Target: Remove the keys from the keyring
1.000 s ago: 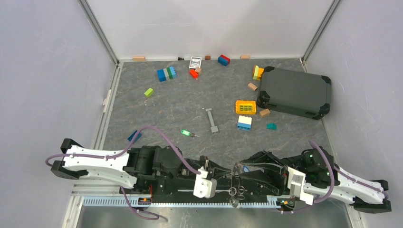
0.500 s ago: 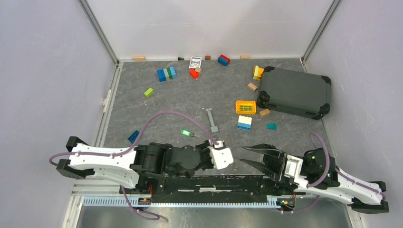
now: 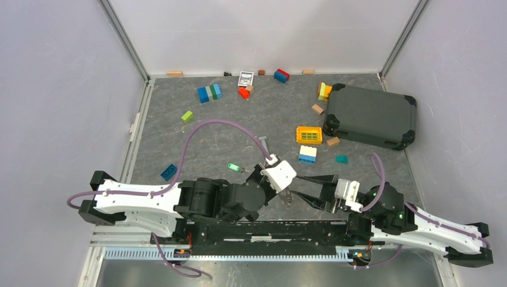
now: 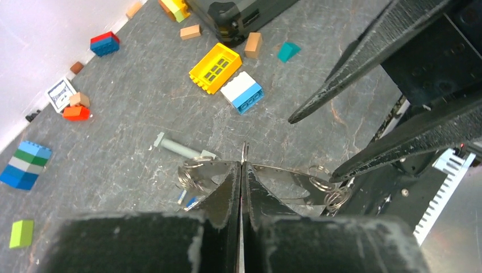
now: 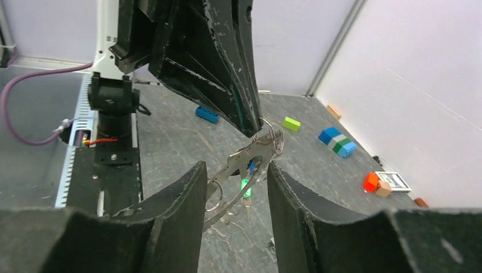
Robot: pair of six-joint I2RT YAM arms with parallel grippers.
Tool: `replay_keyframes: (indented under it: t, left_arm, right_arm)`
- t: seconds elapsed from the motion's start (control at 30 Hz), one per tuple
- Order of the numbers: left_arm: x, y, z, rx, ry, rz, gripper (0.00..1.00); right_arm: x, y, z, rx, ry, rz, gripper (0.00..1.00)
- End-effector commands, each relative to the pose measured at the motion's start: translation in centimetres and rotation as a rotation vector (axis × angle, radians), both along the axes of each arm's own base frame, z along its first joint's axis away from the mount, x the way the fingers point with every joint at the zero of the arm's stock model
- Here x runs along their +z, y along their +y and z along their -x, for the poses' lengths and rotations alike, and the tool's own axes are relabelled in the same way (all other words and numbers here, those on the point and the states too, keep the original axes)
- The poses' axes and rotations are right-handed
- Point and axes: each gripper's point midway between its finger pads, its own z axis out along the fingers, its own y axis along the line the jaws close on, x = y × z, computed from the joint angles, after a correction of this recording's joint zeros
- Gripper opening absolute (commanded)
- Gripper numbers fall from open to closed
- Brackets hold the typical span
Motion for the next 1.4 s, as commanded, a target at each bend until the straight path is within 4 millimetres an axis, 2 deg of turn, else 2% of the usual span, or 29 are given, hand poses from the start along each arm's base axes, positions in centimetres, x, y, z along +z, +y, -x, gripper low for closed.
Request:
replay_keyframes:
  t: [0.0, 0.23, 0.43, 0.57, 0.9, 1.17, 1.37]
  left_arm:
    - [3.2, 0.3, -1.3, 0.137, 0.077, 0.185, 0.02]
    - [3.4, -0.1, -1.2, 0.137, 0.092, 0.209, 0.02]
    - [3.1, -0.5, -1.3, 0.144, 0.094, 0.202, 0.02]
    - [2.9, -0.8, -1.3, 0.145, 0.09, 0.192, 0.02]
    - [3.0, -0.8, -1.3, 0.139, 0.09, 0.189, 0.02]
    - [3.0, -0.6, -1.2, 0.133, 0.096, 0.191, 0.02]
    - [2.8, -0.9, -1.0, 0.119, 0.102, 0.187, 0.02]
  right_arm:
    - [1.0, -0.7, -1.7, -0.104, 0.041, -0.062, 0.49]
    - [0.6, 0.2, -2.7, -0.143, 0.142, -0.105, 0.51]
    - [0.9, 1.1, -2.5, -0.118, 0.234, -0.168, 0.62]
    - [0.6, 1.6, -2.3, -0.1, 0.266, -0.162, 0.64]
    - [-2.4, 1.5, -3.9, -0.21, 0.245, -0.009, 0.48]
    - [-2.6, 1.0, -4.2, -0.231, 0.217, 0.03, 0.44]
    - [-2.3, 0.6, -4.3, -0.244, 0.204, 0.031, 0.36]
